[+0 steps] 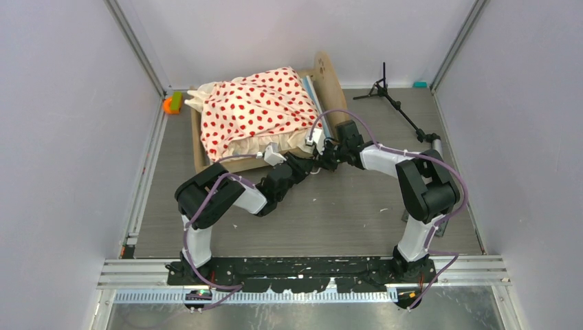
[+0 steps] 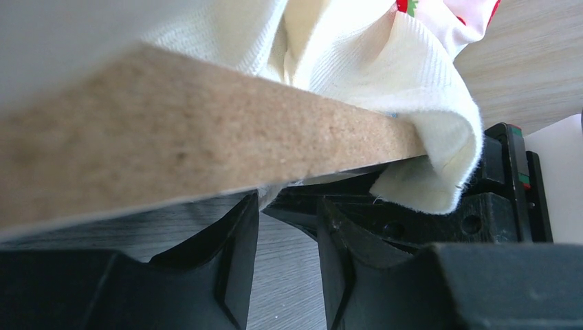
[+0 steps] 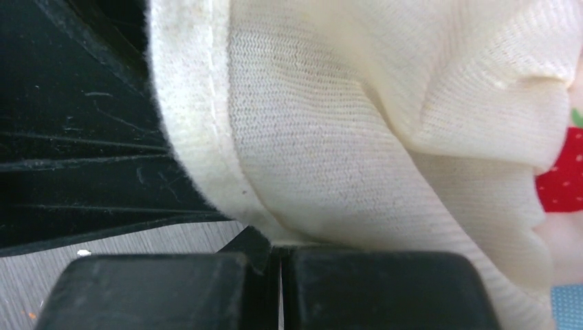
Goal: Set up the pet bed
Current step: Tie the ropes to the bed frame.
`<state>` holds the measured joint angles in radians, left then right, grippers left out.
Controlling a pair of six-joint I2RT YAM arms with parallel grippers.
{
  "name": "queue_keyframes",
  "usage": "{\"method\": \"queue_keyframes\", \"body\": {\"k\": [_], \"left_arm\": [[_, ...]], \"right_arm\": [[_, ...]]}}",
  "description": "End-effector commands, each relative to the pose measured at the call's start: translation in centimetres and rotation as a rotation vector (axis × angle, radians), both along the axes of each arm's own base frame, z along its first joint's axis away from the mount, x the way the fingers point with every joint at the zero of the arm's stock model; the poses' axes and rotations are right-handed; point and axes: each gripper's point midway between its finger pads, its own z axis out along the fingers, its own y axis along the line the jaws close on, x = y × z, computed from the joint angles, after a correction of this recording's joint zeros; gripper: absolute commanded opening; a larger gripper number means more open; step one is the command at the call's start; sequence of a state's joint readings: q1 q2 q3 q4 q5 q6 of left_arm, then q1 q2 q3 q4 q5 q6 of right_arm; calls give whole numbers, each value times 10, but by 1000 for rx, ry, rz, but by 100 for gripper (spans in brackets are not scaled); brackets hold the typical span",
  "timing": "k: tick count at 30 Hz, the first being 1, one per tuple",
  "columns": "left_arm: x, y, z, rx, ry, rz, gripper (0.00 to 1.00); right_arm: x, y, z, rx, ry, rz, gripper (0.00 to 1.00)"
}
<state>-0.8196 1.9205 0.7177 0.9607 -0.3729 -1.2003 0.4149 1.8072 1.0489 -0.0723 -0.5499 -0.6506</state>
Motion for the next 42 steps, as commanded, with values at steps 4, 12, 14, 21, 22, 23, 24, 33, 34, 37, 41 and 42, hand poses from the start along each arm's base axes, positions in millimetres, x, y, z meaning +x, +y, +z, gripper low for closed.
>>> {"method": "queue_keyframes", "body": {"k": [4, 12, 14, 21, 22, 23, 24, 33, 34, 37, 41, 42], "left_arm": [[1, 5, -10, -16, 50, 32, 39], [2, 21, -12, 22, 49, 89, 47], [4, 24, -10, 21, 42, 105, 47], [15, 27, -2, 22, 18, 160, 45], [17, 27, -1, 24, 12, 168, 45], [18, 27, 1, 24, 6, 174, 45], [20, 27, 3, 27, 1, 179, 45], [28, 23, 6, -3, -18, 199, 45], [29, 23, 5, -5, -19, 202, 45], [31, 24, 4, -15, -25, 221, 46], [35, 24, 6, -35, -43, 236, 46], [36, 24, 6, -35, -44, 238, 46]], "right_arm": [[22, 16, 19, 103, -119, -13, 0], [18, 17, 16, 117, -113, -4, 0], [18, 17, 15, 115, -111, -1, 0], [17, 17, 16, 115, -115, 6, 0], [18, 17, 17, 117, -114, 8, 0], [17, 18, 16, 120, -111, 14, 0], [16, 19, 16, 122, -108, 20, 0], [13, 23, 13, 124, -103, 64, 0], [13, 24, 13, 125, -102, 70, 0], [9, 25, 14, 126, -103, 101, 0], [4, 27, 14, 127, -103, 147, 0], [3, 27, 14, 125, -103, 155, 0]]}}
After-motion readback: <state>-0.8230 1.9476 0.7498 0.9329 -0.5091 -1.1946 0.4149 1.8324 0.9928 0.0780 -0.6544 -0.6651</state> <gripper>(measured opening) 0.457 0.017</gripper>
